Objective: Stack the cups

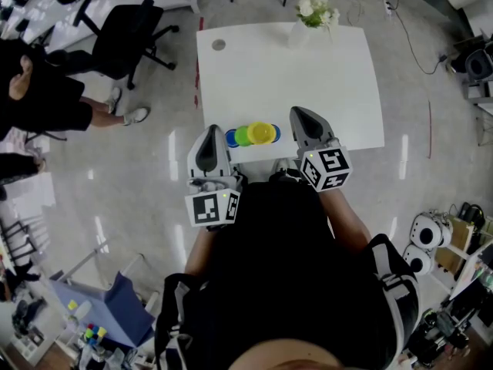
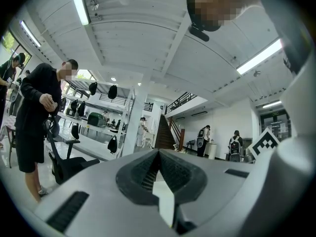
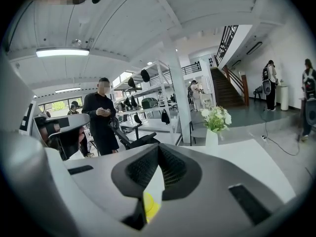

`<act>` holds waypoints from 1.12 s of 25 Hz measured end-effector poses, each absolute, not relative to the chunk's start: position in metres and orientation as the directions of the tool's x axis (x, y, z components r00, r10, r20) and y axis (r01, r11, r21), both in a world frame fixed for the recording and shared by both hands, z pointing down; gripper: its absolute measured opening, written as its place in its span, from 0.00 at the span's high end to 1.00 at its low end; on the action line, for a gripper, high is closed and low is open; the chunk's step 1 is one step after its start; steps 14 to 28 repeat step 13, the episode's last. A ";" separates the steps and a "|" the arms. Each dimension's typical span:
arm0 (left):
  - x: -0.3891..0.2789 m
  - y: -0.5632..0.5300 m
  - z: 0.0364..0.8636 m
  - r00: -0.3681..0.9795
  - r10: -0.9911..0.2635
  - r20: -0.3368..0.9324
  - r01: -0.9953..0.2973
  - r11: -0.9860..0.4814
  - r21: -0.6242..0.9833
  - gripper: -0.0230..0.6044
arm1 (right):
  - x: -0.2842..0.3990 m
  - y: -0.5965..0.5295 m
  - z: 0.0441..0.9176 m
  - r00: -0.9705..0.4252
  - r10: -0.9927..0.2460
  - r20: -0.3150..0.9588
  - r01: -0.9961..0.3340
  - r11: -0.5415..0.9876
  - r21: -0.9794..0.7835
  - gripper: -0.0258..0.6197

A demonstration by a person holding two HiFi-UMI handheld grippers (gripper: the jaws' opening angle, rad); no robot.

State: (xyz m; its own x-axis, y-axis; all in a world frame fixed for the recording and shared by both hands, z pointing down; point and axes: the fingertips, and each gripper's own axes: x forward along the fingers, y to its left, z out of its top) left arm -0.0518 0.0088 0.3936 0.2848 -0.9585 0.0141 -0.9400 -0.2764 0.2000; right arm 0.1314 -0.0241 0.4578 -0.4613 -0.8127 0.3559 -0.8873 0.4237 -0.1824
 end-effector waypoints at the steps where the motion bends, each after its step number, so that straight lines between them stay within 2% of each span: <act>1: -0.053 0.009 0.394 0.284 -0.959 0.014 -0.941 -0.276 0.198 0.93 | 0.131 -0.024 0.458 -0.462 -0.812 0.357 -0.887 0.425 -0.181 0.92; 28: -0.056 0.010 0.393 0.275 -0.961 0.010 -0.943 -0.268 0.195 0.93 | 0.133 -0.023 0.460 -0.459 -0.811 0.362 -0.888 0.422 -0.181 0.92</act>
